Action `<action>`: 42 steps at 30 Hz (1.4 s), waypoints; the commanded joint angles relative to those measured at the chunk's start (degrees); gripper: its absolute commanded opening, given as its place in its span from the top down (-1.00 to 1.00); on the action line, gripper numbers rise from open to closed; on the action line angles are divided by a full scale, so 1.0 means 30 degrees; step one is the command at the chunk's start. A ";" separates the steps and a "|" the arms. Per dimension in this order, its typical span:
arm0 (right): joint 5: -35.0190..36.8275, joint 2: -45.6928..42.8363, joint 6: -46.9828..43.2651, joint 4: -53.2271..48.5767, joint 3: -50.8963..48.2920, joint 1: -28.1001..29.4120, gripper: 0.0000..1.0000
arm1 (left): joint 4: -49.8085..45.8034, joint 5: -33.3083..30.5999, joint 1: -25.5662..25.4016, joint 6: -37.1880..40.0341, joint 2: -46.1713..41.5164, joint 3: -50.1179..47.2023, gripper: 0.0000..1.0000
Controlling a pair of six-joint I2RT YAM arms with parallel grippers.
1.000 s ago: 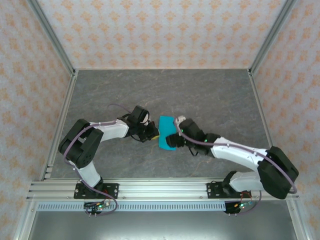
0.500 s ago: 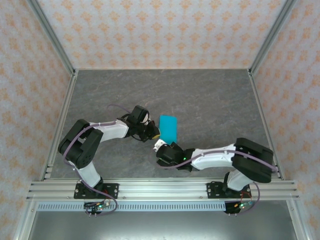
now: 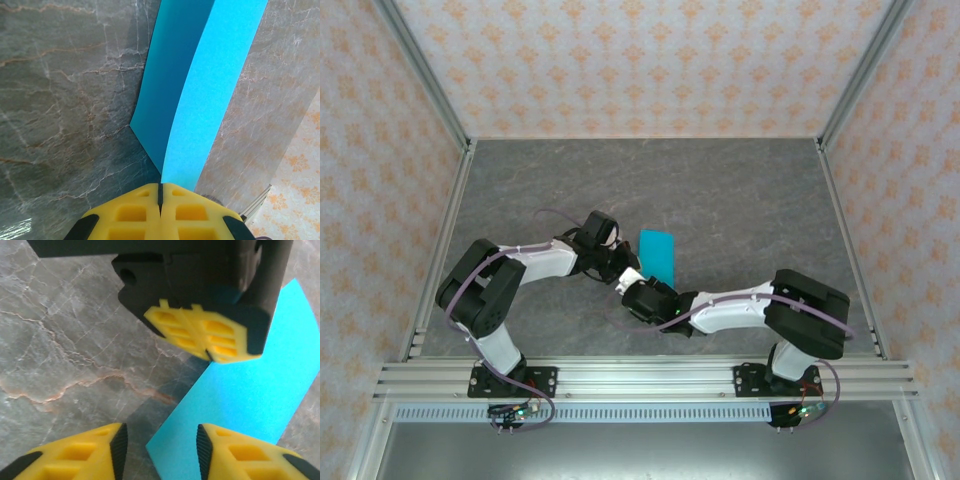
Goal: Fold a paper plane with a square sheet of paper (fold left side to right side)
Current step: Third fold the triangle at the center of the table.
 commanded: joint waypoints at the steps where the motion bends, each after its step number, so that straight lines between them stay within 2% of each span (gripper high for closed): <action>1: 0.0462 0.0154 -0.0304 0.0060 0.0671 -0.0103 0.31 | -0.0225 0.0226 -0.0092 -0.0015 -0.0633 -0.0020 1.00; 9: 0.0004 -0.0016 -0.0405 -0.0663 0.0576 -0.0168 1.00 | -0.0337 0.0255 -0.0092 0.0143 -0.0658 0.0082 1.00; 12: -0.0403 -0.0088 -0.0477 -0.1025 0.0706 -0.0219 1.00 | -0.0684 0.0226 -0.0063 0.0539 -0.0841 0.0255 0.98; 23: -0.3213 -0.0692 0.0107 -0.2086 0.0765 -0.1315 1.00 | -0.4495 0.0052 0.1440 0.3749 -0.2007 0.1560 0.29; 25: -0.3553 -0.0717 0.0220 -0.2142 0.0825 -0.1481 1.00 | -0.4677 0.0093 0.1687 0.4122 -0.1648 0.2109 0.24; 27: -0.3866 -0.0755 0.0310 -0.2143 0.0884 -0.1612 1.00 | -0.4639 0.0264 0.1765 0.4498 -0.0930 0.2870 0.26; 31: -0.4359 -0.0706 0.0515 -0.2261 0.1075 -0.1862 1.00 | -0.5275 0.1114 0.1760 0.5904 0.1464 0.5564 0.49; 34: -0.4553 -0.0719 0.0707 -0.2339 0.1237 -0.2052 1.00 | -0.5818 0.1617 0.1699 0.6687 0.3262 0.7704 0.57; 42: -0.5401 -0.0447 0.1206 -0.2640 0.1823 -0.2425 1.00 | -0.7059 0.2448 0.0892 0.7558 0.7488 1.1930 0.62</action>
